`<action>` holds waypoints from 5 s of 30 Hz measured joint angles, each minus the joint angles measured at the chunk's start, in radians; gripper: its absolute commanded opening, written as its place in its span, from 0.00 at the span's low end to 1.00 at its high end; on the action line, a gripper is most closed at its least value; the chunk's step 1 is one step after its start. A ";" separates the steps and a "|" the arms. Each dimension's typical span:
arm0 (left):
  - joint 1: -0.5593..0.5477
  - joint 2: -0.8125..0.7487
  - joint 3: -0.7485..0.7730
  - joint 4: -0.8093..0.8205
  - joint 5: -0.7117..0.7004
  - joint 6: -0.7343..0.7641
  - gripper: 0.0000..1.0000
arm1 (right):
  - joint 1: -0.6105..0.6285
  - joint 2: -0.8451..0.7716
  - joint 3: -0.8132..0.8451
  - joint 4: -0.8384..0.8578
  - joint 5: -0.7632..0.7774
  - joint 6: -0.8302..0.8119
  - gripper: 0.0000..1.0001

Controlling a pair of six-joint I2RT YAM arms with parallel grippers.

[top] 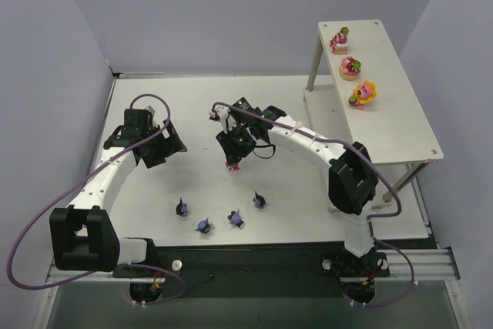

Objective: Place and organize the plastic toys onto the shelf

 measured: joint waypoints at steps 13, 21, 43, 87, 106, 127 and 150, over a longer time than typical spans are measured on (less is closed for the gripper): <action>0.000 0.000 -0.012 0.032 0.011 -0.001 0.95 | -0.002 -0.385 0.330 -0.280 0.182 0.288 0.00; 0.000 0.000 -0.047 0.056 0.018 -0.002 0.95 | -0.063 -0.545 0.355 -0.531 0.296 0.398 0.00; -0.017 0.056 -0.076 0.114 0.062 -0.015 0.95 | -0.431 -0.746 0.518 -0.806 0.479 0.477 0.00; -0.018 0.103 -0.115 0.202 0.117 -0.028 0.95 | -0.826 -0.786 0.405 -0.825 0.106 0.386 0.17; -0.018 0.103 -0.127 0.220 0.117 -0.028 0.95 | -0.827 -0.749 0.428 -0.819 0.142 0.366 0.45; -0.018 0.104 -0.132 0.226 0.117 -0.031 0.95 | -0.818 -0.744 0.448 -0.821 0.229 0.372 0.47; -0.018 0.104 -0.132 0.225 0.117 -0.032 0.95 | -1.104 -0.786 0.228 -0.517 0.098 0.592 0.49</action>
